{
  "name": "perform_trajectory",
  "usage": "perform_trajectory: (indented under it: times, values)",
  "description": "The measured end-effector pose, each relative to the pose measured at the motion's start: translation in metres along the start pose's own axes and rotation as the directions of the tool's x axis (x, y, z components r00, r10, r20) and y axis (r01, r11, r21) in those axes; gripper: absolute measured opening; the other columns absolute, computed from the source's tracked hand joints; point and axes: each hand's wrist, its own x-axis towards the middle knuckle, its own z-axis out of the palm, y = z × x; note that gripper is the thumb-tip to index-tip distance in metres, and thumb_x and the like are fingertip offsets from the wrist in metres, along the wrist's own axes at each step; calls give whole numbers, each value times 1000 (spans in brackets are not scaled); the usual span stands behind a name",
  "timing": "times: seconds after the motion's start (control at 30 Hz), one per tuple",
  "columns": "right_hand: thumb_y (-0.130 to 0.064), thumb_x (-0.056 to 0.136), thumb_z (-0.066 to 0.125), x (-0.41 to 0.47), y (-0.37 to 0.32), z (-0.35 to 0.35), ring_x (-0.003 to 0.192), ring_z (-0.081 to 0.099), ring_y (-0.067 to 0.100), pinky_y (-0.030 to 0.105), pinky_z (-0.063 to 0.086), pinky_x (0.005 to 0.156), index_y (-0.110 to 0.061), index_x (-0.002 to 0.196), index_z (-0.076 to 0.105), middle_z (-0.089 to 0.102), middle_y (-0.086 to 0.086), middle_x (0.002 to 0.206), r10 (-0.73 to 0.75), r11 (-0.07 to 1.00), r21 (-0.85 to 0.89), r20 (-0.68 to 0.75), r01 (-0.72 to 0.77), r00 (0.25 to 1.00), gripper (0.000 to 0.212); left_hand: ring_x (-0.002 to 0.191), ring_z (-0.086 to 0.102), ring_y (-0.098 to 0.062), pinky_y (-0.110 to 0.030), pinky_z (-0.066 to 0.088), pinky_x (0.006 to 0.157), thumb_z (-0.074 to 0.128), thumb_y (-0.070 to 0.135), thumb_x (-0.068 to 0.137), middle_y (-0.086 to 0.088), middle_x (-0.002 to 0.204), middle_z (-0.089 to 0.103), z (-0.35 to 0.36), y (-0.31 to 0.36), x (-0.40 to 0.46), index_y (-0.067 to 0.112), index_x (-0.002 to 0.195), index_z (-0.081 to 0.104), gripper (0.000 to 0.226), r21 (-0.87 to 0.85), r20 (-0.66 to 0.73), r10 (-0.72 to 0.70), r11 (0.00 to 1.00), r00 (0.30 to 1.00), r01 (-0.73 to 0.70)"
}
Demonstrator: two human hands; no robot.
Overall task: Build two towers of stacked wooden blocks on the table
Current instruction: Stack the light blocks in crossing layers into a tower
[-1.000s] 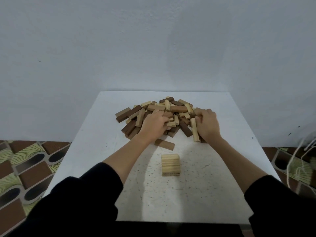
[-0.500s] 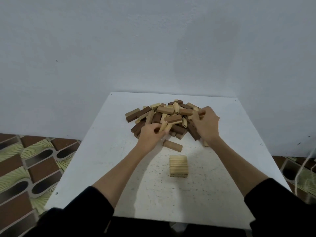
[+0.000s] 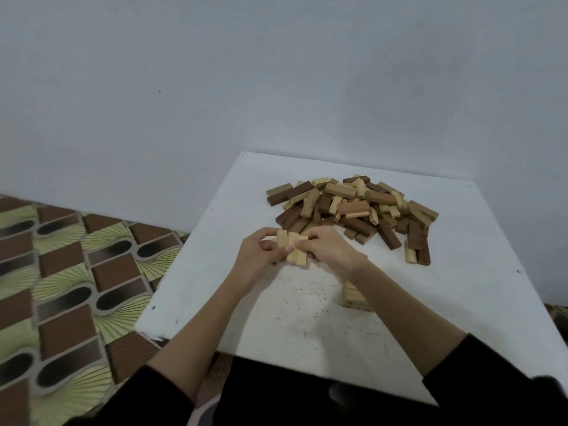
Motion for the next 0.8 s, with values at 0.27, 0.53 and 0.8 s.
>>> perform_trajectory:
  times: [0.27, 0.53, 0.8]
  values:
    - [-4, 83, 55, 9, 8, 34, 53, 36, 19, 28, 27, 52, -7, 55, 41, 36, 8, 57, 3, 991, -135, -49, -10, 999, 31, 55, 54, -9, -23, 46, 61, 67, 10, 85, 3, 61, 62, -22, -18, -2, 11, 93, 67, 8, 314, -107, 42, 949, 993, -6]
    - [-15, 88, 62, 15, 17, 40, 83, 55, 23, 40, 51, 75, -8, 104, 55, 49, 2, 92, -106, 941, -334, -135, 55, 985, 18, 83, 49, -17, -10, 33, 63, 69, 14, 85, -8, 97, 51, -17, -20, 12, 3, 97, 68, 17, 586, -131, 113, 810, 985, -14]
    - [-14, 91, 58, 21, 29, 43, 90, 50, 19, 30, 44, 78, -9, 99, 62, 48, 8, 114, -189, 908, -406, -184, 100, 965, 11, 69, 47, -3, 1, 35, 64, 73, 8, 80, -3, 98, 48, -20, -25, 15, 3, 107, 67, 28, 585, -121, 129, 811, 984, -34]
